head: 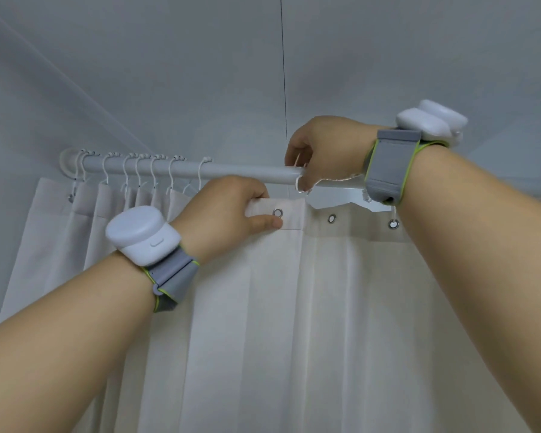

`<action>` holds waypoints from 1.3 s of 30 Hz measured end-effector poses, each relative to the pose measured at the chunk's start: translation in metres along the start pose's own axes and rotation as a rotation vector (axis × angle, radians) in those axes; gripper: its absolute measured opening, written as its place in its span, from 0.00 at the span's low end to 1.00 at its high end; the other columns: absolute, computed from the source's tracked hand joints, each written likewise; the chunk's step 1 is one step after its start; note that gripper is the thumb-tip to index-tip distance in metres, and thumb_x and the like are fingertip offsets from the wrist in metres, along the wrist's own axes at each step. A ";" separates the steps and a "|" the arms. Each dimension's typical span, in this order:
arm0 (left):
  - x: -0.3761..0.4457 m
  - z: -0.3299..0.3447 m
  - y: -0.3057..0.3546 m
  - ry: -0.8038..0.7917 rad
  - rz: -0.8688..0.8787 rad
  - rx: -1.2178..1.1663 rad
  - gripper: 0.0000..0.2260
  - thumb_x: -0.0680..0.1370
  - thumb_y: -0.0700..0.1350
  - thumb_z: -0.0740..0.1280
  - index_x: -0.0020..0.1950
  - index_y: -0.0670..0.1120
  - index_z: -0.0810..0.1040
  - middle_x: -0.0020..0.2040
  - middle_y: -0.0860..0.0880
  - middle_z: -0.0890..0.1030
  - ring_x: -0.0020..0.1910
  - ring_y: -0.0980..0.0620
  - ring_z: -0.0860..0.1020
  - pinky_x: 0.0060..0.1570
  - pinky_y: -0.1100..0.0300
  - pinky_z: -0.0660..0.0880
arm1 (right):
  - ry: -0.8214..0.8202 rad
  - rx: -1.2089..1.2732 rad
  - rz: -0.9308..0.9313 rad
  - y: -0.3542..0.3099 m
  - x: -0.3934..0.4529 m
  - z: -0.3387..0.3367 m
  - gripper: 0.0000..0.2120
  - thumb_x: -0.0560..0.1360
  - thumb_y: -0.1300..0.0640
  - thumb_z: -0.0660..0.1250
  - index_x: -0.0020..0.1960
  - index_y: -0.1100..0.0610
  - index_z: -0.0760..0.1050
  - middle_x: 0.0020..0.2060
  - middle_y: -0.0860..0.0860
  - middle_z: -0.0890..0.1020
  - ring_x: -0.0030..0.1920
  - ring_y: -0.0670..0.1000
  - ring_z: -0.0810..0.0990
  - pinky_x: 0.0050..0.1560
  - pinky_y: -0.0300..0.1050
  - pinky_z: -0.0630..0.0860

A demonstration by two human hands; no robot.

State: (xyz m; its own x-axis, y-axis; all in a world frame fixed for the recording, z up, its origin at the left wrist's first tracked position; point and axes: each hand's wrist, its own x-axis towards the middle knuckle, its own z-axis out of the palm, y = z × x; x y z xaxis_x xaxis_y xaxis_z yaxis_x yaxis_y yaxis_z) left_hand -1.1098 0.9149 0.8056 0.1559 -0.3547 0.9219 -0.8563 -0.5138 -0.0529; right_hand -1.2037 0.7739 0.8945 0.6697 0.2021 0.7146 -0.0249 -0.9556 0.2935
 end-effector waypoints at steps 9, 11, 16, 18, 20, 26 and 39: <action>-0.008 -0.005 0.001 0.062 0.014 0.035 0.17 0.72 0.58 0.70 0.35 0.46 0.74 0.26 0.52 0.67 0.27 0.55 0.65 0.28 0.59 0.59 | -0.108 0.130 0.148 -0.002 0.005 0.004 0.12 0.69 0.51 0.72 0.49 0.58 0.79 0.37 0.49 0.86 0.40 0.48 0.85 0.45 0.41 0.77; -0.008 -0.008 0.004 0.022 0.021 -0.023 0.17 0.72 0.56 0.71 0.35 0.43 0.74 0.26 0.53 0.66 0.27 0.56 0.65 0.27 0.63 0.58 | -0.087 0.185 0.132 -0.004 0.006 0.006 0.13 0.70 0.53 0.71 0.50 0.59 0.78 0.38 0.50 0.86 0.41 0.48 0.85 0.43 0.39 0.76; -0.006 -0.012 0.006 -0.031 0.002 -0.081 0.14 0.73 0.53 0.71 0.37 0.44 0.77 0.29 0.51 0.71 0.27 0.57 0.66 0.28 0.64 0.60 | -0.077 0.306 0.100 0.006 0.005 0.001 0.10 0.68 0.52 0.71 0.49 0.52 0.81 0.36 0.46 0.86 0.43 0.45 0.82 0.45 0.41 0.73; -0.006 -0.013 0.005 -0.047 -0.009 -0.085 0.13 0.73 0.52 0.71 0.37 0.44 0.78 0.31 0.47 0.74 0.28 0.57 0.67 0.29 0.63 0.62 | -0.126 0.428 0.085 0.016 0.003 -0.001 0.09 0.69 0.53 0.72 0.49 0.51 0.81 0.39 0.46 0.86 0.42 0.46 0.82 0.46 0.42 0.74; -0.007 -0.015 0.004 -0.053 -0.028 -0.103 0.12 0.74 0.52 0.71 0.38 0.44 0.78 0.33 0.42 0.77 0.29 0.56 0.68 0.31 0.60 0.63 | -0.169 0.559 0.065 0.023 0.002 -0.002 0.08 0.71 0.54 0.72 0.50 0.52 0.82 0.41 0.49 0.87 0.40 0.47 0.82 0.42 0.40 0.76; -0.009 -0.015 0.004 -0.009 -0.099 -0.062 0.12 0.73 0.52 0.72 0.35 0.46 0.77 0.27 0.51 0.71 0.26 0.57 0.67 0.28 0.63 0.61 | -0.087 0.425 0.047 0.022 0.015 0.007 0.08 0.73 0.48 0.70 0.48 0.52 0.81 0.37 0.47 0.86 0.35 0.47 0.81 0.50 0.45 0.78; -0.004 0.000 0.009 0.052 -0.198 -0.037 0.11 0.72 0.52 0.71 0.33 0.49 0.76 0.27 0.54 0.71 0.28 0.57 0.68 0.31 0.60 0.61 | -0.180 0.453 0.053 0.010 0.016 0.010 0.20 0.75 0.47 0.69 0.53 0.65 0.78 0.42 0.54 0.86 0.42 0.54 0.86 0.50 0.49 0.82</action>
State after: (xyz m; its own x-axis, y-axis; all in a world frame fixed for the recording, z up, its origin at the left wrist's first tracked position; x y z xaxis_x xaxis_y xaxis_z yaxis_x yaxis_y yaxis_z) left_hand -1.1183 0.9116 0.8010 0.2980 -0.2081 0.9316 -0.8290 -0.5403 0.1445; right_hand -1.1859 0.7655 0.9027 0.7949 0.1486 0.5883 0.2366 -0.9687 -0.0749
